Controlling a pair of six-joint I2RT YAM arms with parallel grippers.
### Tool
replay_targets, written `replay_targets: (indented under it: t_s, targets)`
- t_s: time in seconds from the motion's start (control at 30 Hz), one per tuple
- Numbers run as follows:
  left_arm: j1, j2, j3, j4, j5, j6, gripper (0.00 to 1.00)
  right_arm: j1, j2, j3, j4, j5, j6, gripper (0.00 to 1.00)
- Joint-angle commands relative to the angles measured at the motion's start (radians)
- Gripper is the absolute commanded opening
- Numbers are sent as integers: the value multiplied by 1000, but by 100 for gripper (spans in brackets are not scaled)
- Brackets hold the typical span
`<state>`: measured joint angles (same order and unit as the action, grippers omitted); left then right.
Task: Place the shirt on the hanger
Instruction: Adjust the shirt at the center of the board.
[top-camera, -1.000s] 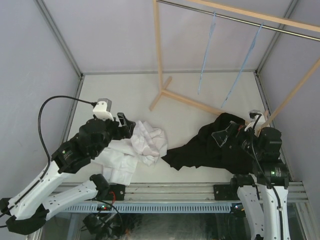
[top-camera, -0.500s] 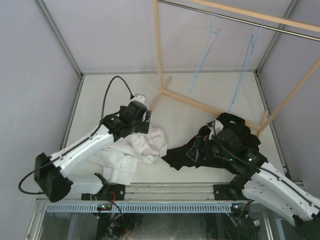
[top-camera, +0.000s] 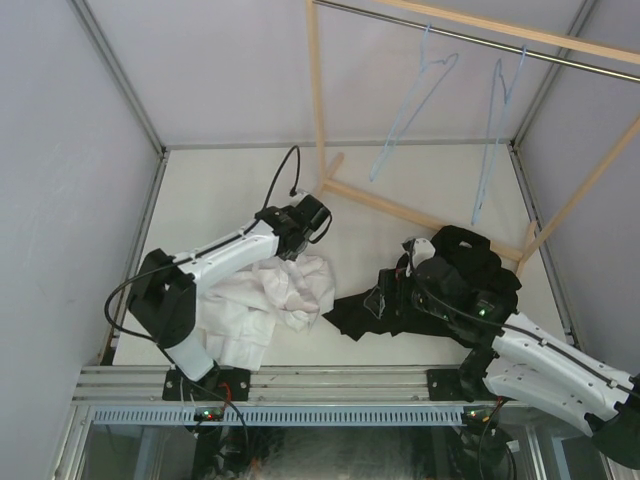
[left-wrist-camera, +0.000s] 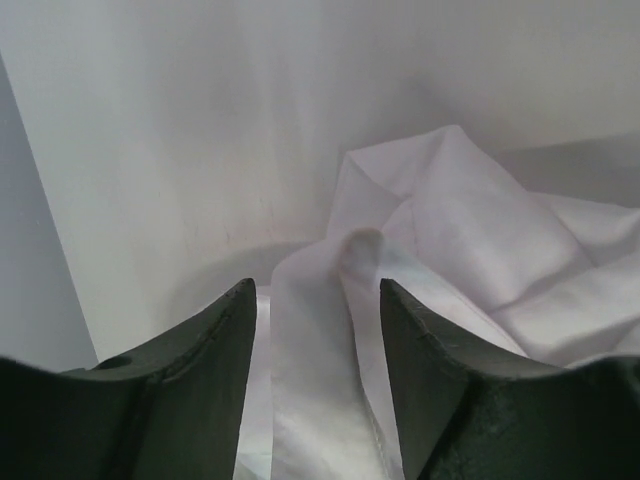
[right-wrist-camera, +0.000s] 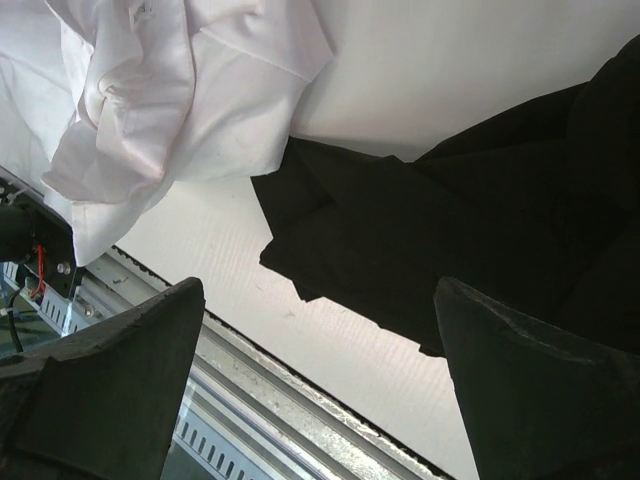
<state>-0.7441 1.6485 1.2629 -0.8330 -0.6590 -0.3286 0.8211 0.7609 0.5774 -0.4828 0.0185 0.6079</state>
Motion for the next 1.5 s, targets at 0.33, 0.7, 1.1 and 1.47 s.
replay_targets:
  t_s: [0.33,0.7,1.1,1.47]
  targets:
    - [-5,-18,27,-30,-131,-31,10,3,-23,15,72,-14,36,98]
    - [-42,-415,-275,46,-72,-259,0,29,64,16,202,1,141,98]
    - [-46,-1044,-643,205,141,-407,0,319,263,21,430,268,354,100]
    - [-40,-1078,-627,219,126,-390,0,485,549,18,777,294,324,62]
